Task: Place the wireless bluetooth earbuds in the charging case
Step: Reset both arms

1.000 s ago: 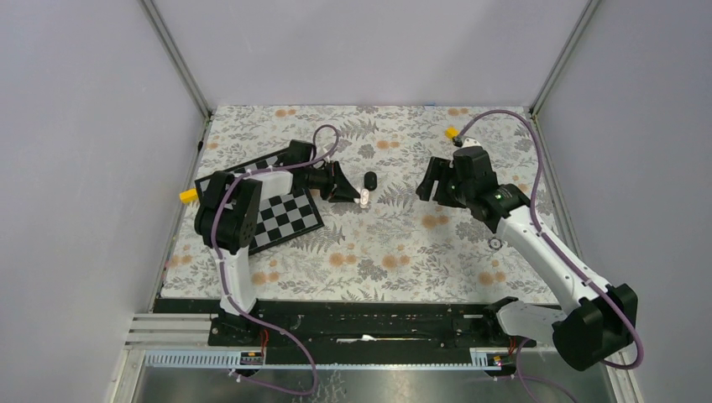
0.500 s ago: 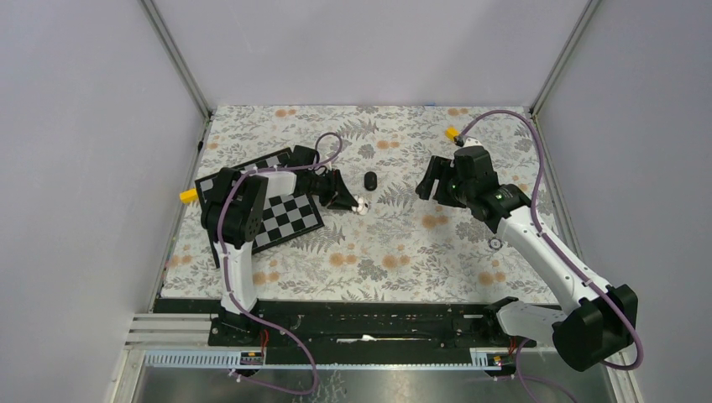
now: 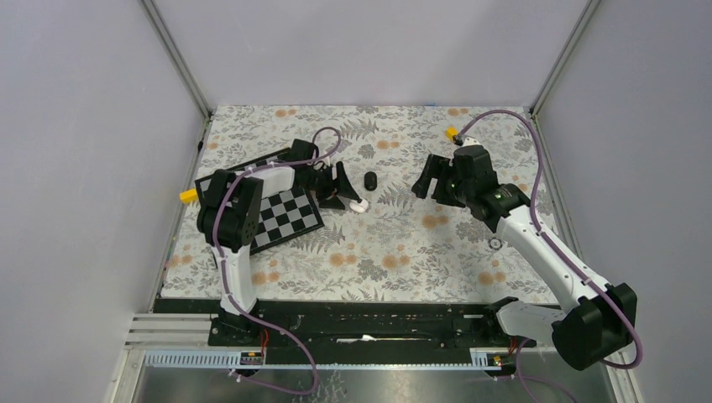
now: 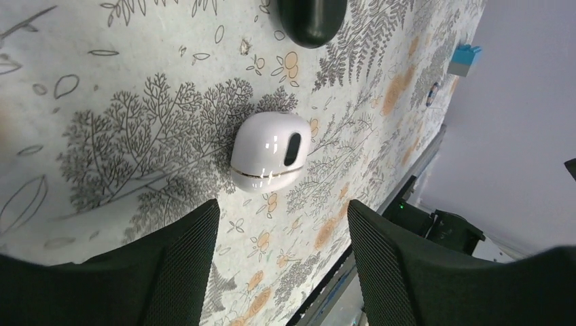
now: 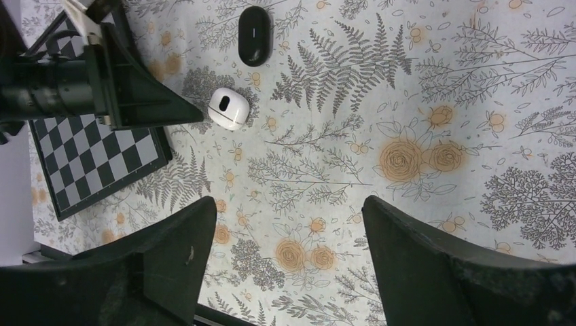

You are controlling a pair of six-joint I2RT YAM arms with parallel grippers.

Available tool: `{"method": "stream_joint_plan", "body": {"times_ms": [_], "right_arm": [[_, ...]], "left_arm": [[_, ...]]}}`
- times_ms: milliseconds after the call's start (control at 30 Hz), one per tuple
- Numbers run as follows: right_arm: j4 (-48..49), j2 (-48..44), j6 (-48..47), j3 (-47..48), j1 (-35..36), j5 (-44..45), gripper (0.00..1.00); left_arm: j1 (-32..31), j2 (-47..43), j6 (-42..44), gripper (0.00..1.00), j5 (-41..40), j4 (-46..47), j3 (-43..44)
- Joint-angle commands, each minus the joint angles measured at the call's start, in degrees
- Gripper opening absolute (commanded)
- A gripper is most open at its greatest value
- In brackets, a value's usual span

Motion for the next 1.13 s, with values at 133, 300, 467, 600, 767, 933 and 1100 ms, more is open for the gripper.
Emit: {"method": "stream_joint_plan", "body": {"times_ms": [133,300,467,600,767,933,1100], "right_arm": [[-6.5,3.6,-0.1,5.6,-0.2,10.7,1.0],[-9.0,2.8,-1.6,9.0,-0.3,20.7,1.0],[-16.0,2.1,0.8,10.0,-0.3,37.4,1.0],[-16.4,-0.1,1.0,5.0,-0.3,40.4,1.0],[-16.8,-1.5,1.8,1.7,-0.3,38.6,1.0],[-16.5,-4.2,1.8,0.3,-0.3,38.5,1.0],[-13.9,-7.1,1.8,-1.9,-0.3,36.8,1.0]], "left_arm": [[0.0,-18.4,6.9,0.82,-13.2,-11.1,2.0],[0.1,-32.2,11.0,0.91,-24.5,-16.5,1.7],[0.3,-44.5,11.8,0.95,-32.2,-18.4,-1.9],[0.3,-52.3,10.7,0.99,-39.2,-17.6,-9.3],[0.7,-55.6,8.2,0.99,-41.0,-17.0,-16.0],[1.0,-55.2,6.0,0.99,-39.1,-14.6,-14.4],[1.0,-56.3,5.8,0.99,-43.6,-14.4,-12.6]]}}
